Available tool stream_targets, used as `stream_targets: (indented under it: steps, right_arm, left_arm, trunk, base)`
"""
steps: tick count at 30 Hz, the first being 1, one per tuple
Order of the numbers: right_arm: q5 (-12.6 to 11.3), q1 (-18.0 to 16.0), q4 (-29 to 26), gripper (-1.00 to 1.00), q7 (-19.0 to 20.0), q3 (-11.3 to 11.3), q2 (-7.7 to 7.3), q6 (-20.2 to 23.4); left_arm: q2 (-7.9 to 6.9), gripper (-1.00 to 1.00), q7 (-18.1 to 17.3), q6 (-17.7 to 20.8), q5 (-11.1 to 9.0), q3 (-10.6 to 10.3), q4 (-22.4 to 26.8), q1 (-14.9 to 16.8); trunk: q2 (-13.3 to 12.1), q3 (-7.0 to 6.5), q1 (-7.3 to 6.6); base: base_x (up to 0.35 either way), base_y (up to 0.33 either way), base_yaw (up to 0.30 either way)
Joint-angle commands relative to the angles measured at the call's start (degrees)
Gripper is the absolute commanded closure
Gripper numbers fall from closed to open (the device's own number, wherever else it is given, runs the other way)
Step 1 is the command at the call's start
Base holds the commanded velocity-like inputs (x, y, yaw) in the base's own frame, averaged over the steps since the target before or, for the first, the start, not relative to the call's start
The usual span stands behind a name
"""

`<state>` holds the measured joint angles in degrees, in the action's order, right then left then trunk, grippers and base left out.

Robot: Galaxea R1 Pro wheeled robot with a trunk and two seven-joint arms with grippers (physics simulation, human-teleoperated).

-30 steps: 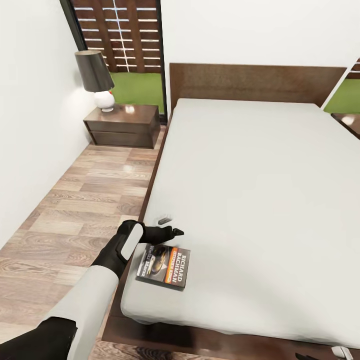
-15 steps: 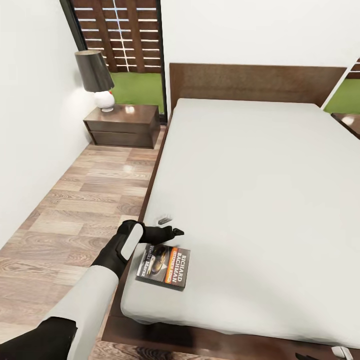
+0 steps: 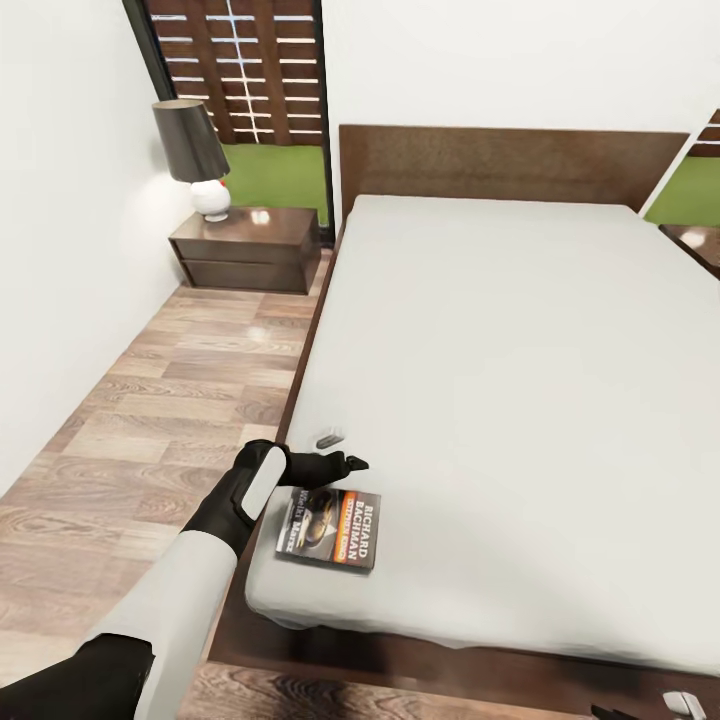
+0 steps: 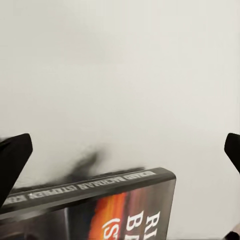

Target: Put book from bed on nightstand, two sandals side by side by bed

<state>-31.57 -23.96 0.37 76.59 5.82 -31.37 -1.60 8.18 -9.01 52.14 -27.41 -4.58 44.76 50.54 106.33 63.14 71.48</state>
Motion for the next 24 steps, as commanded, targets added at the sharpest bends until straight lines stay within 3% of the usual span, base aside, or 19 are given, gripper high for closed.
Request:
stream_targets:
  steps: [1, 13, 24]
  right_arm:
    - [-0.43, -0.03, 0.05, -1.0, 0.14, 0.49, -0.01, -0.16]
    - [-0.43, -0.03, 0.07, -1.0, 0.14, 0.51, -0.01, -0.16]
    - [-0.43, -0.03, 0.06, -1.0, 0.14, 0.51, -0.01, -0.16]
  left_arm:
    - [0.0, -1.0, -0.22, 0.23, 1.22, 0.0, -0.02, 0.0]
    - [0.0, -1.0, -0.22, 0.24, 1.22, 0.01, -0.02, 0.0]
    - [0.0, -1.0, -0.24, 0.22, 1.22, 0.01, -0.02, 0.0]
  trunk:
    - [0.02, 0.04, -0.01]
    - [0.02, 0.04, -0.01]
    - [0.02, 0.04, -0.01]
  base:
    - [-0.068, 0.0, 0.0]
    - [-0.016, 0.0, 0.0]
    - [-0.123, 0.0, 0.0]
